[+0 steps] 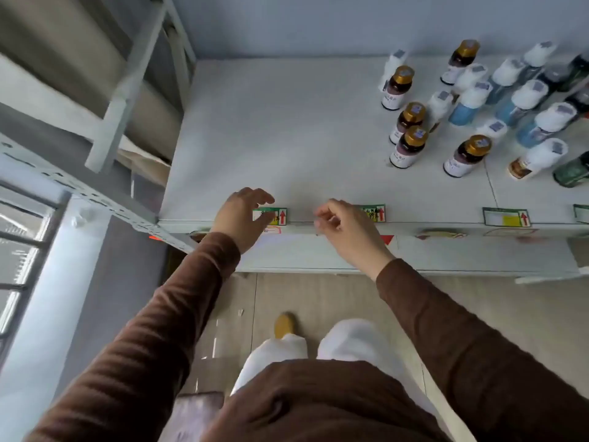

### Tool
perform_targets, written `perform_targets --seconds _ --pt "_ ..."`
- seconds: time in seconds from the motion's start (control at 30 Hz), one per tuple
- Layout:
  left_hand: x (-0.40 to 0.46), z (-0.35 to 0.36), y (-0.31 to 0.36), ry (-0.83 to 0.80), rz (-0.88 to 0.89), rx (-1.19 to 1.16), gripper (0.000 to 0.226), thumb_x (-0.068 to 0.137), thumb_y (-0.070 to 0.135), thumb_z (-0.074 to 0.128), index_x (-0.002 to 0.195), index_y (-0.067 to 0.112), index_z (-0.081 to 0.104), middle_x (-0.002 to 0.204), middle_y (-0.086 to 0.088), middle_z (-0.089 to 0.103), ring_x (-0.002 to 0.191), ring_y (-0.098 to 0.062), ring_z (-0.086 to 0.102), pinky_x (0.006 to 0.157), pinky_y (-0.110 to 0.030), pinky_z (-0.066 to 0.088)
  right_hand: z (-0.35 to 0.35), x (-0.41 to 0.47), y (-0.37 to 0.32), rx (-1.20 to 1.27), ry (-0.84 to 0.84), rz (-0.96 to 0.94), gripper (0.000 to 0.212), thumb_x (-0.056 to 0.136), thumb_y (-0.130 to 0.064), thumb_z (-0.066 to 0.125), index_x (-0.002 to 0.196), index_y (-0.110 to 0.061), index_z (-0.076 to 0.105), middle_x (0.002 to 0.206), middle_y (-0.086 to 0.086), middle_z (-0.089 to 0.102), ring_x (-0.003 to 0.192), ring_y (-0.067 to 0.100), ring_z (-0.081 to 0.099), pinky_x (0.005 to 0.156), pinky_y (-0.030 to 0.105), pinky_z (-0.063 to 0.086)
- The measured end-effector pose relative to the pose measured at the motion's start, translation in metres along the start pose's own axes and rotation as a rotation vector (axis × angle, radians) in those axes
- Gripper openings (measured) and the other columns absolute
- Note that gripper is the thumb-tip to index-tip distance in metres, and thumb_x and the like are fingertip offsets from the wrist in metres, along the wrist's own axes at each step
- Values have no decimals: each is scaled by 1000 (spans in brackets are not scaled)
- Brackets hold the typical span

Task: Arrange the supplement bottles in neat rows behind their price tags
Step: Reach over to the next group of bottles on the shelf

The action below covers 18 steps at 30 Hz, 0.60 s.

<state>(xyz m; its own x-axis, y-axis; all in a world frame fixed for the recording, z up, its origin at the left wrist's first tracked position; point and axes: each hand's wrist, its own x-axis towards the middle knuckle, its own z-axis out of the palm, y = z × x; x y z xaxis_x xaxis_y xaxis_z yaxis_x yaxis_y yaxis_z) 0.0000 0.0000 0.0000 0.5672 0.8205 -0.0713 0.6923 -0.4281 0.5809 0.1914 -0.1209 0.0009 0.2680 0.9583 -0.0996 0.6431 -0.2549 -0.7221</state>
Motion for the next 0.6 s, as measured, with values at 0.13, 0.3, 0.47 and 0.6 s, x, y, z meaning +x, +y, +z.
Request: perform_targets --seconds 0.13,0.3,0.47,0.6 --pt "-6 -1 -45 79 -36 77 28 85 30 67 112 22 65 107 -1 61 100 -23 52 85 -32 43 44 3 -13 33 -47 132 20 95 -37 56 91 -21 67 84 -9 70 76 16 66 74 37 55" --pt "-11 11 -76 201 -55 108 37 80 40 68 113 22 65 107 -5 59 99 -29 46 87 -38 43 80 11 -12 107 -69 311 51 95 -62 42 74 -25 70 65 -13 70 58 5 67 72 40 58" --pt "-8 23 -79 285 -91 94 46 78 51 65 116 25 64 109 -3 57 99 -25 43 86 -34 39 101 23 -11 299 -83 480 74 88 -79 31 65 -23 75 59 -8 72 52 8 68 77 38 58" --pt "-7 30 -77 322 -132 41 38 77 48 70 109 28 68 108 -1 56 101 -27 45 88 -36 39 112 29 -8 373 -68 511 79 87 -80 31 62 -20 75 57 -3 71 51 12 69 79 39 58"
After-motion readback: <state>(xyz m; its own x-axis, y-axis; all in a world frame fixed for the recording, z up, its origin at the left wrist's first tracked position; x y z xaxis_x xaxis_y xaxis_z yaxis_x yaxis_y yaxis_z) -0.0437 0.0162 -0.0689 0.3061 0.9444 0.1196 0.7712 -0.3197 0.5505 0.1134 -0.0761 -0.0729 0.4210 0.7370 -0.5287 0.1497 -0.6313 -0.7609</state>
